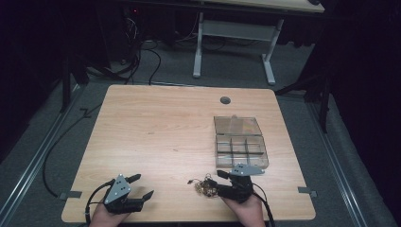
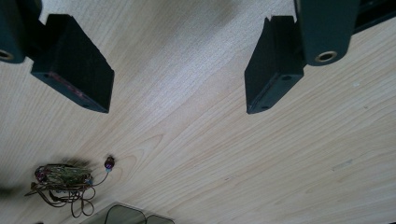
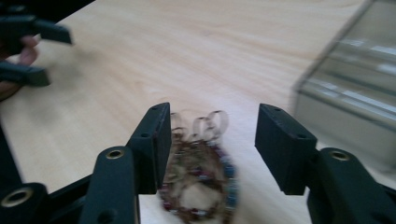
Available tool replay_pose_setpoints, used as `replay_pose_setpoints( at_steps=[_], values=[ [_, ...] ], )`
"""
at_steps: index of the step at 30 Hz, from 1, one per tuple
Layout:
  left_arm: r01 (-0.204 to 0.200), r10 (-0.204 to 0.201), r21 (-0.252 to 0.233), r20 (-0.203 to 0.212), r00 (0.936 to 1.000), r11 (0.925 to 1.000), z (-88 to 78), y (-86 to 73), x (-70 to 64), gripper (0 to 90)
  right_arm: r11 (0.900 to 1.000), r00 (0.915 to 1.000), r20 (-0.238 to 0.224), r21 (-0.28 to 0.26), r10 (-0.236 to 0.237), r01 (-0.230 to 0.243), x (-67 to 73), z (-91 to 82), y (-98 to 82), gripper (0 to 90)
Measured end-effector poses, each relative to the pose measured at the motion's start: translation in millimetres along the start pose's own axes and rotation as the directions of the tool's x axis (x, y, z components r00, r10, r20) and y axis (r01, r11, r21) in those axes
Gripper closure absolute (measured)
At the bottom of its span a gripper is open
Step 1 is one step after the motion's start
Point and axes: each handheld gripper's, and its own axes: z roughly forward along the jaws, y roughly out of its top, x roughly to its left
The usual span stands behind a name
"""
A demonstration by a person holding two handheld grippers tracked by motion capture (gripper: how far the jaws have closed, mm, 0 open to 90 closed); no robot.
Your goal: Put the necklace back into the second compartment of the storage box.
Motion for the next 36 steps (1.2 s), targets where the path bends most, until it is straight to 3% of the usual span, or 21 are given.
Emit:
replay_pose_setpoints(
  at_steps=[3,5,10,17,22,30,36],
  values=[
    [-0.001,0.001,0.000,0.000,1.0000,1.0000,0.0,0.0,-0.1,24.5,1.000,1.0000,-0.002,0.031,-0.005,0.005,3.3,6.9,-1.7,41.1],
    [-0.001,0.001,-0.002,0.001,1.0000,1.0000,-0.1,-0.1,-0.1,24.5,0.996,0.9997,0.015,0.087,-0.020,0.018,5.8,16.5,-6.0,40.0],
    [-0.002,0.002,0.002,0.001,1.0000,1.0000,0.1,0.1,-0.1,24.6,0.990,0.9978,0.046,0.131,-0.048,0.042,7.4,24.2,-11.1,44.9],
    [-0.002,0.002,0.001,0.000,1.0000,1.0000,0.0,0.0,-0.1,24.5,0.992,0.9980,0.048,0.118,-0.041,0.036,7.4,23.5,-12.0,60.6],
    [-0.003,0.003,-0.001,-0.001,1.0000,1.0000,-0.2,-0.2,-0.3,24.6,0.993,0.9992,0.023,0.115,-0.032,0.030,7.7,22.9,-12.6,71.9],
    [-0.001,0.001,0.000,-0.001,1.0000,1.0000,-0.3,-0.1,-0.1,24.6,0.994,0.9997,0.011,0.105,-0.021,0.020,6.4,21.8,-13.5,76.1],
    [-0.001,0.001,-0.002,-0.001,1.0000,1.0000,-0.3,-0.2,-0.2,24.6,0.994,0.9989,0.013,0.099,-0.044,0.043,9.4,20.7,-14.5,76.7]
  ],
)
